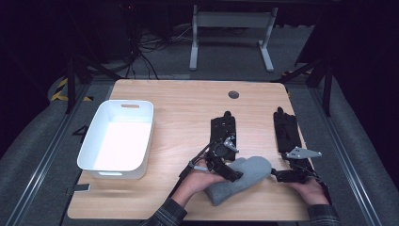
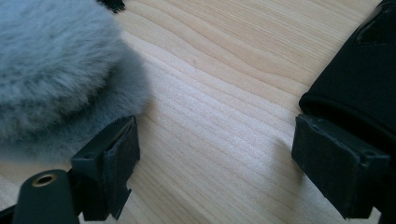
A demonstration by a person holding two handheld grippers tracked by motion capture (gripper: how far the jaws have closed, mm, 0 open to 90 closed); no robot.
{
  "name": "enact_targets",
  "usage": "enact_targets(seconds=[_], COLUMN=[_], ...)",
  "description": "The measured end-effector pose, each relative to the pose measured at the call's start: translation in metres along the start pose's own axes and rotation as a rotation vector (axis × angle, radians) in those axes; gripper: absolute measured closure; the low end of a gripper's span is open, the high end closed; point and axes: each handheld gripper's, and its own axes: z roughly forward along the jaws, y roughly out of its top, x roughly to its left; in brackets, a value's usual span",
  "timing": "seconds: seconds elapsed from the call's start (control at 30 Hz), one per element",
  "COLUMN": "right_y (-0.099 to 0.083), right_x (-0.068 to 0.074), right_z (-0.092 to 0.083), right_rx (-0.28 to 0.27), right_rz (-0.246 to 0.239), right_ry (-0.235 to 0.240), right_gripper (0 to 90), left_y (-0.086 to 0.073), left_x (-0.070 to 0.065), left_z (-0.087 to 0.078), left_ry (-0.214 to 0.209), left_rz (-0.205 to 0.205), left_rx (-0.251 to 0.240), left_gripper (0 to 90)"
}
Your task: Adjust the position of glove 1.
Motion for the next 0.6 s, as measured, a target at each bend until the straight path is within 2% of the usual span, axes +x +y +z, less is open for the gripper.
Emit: enact_targets(seconds=[0.07,0.27,0.5,0.6], right_y=[0.000,0.000,0.000,0.000], right_x=[0.000,0.000,0.000,0.000], right_z=[0.000,0.000,0.000,0.000], right_rx=[0.000,0.001,0.000,0.000], right_rz=[0.001,0.001,0.001,0.000], right_ry=[0.000,0.000,0.000,0.001], right_gripper=[15.8,15.9,15.8,15.8], left_y=[-0.001,-0.003,-0.006,-0.007], left_x=[0.000,0.002,0.004,0.005], left_z=[0.004,0.015,0.021,0.023], left_ry=[0.010,0.003,-0.008,-0.060], left_rz=[-0.001,-0.012,-0.026,-0.036], left_rx=[0.021,0.081,0.118,0.141], left_gripper=[15.1,14.4,14.9,21.6])
